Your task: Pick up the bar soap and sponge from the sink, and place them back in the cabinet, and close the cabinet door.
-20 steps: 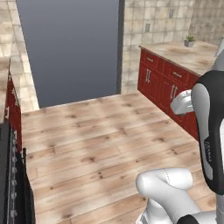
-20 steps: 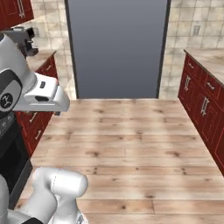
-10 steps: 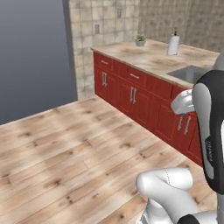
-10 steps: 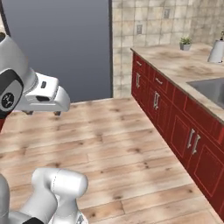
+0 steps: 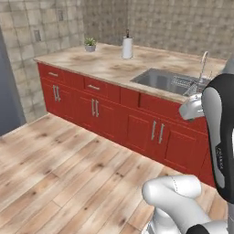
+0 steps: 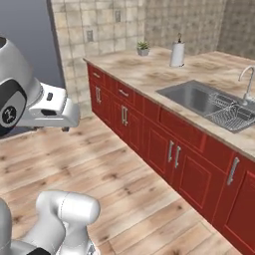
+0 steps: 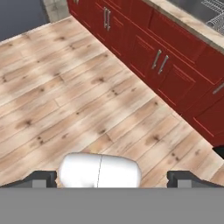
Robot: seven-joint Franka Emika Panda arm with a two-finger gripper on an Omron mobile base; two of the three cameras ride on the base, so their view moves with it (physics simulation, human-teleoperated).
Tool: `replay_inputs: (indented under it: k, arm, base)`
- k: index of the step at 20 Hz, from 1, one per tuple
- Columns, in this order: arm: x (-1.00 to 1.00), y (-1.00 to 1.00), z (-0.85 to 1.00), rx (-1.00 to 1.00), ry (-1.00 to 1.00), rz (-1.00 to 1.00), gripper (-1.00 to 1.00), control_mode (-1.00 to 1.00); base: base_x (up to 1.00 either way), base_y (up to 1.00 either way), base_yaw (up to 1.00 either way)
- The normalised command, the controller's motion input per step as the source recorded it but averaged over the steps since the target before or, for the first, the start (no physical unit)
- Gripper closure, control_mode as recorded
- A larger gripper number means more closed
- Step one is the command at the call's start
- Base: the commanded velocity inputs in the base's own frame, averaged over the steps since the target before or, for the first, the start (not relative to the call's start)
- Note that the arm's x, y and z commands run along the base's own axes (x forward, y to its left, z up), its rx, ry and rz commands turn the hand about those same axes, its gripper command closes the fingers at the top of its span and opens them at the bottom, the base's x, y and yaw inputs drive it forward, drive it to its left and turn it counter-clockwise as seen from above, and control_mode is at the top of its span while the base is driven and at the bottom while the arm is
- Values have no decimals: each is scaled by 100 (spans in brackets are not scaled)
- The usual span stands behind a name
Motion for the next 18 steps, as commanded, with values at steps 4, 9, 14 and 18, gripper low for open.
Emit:
replay_inputs:
  k: [4, 9, 14, 18]
  arm:
    - [0, 0, 0, 0, 0, 0, -100, 100]
    - [0, 0, 0, 0, 0, 0, -100, 100]
    - [0, 0, 0, 0, 0, 0, -100, 100]
    - [0, 0, 0, 0, 0, 0, -100, 100]
  base:
    - [82, 16, -53]
    - [90, 19, -52]
    - [80, 14, -49]
    - [76, 18, -47]
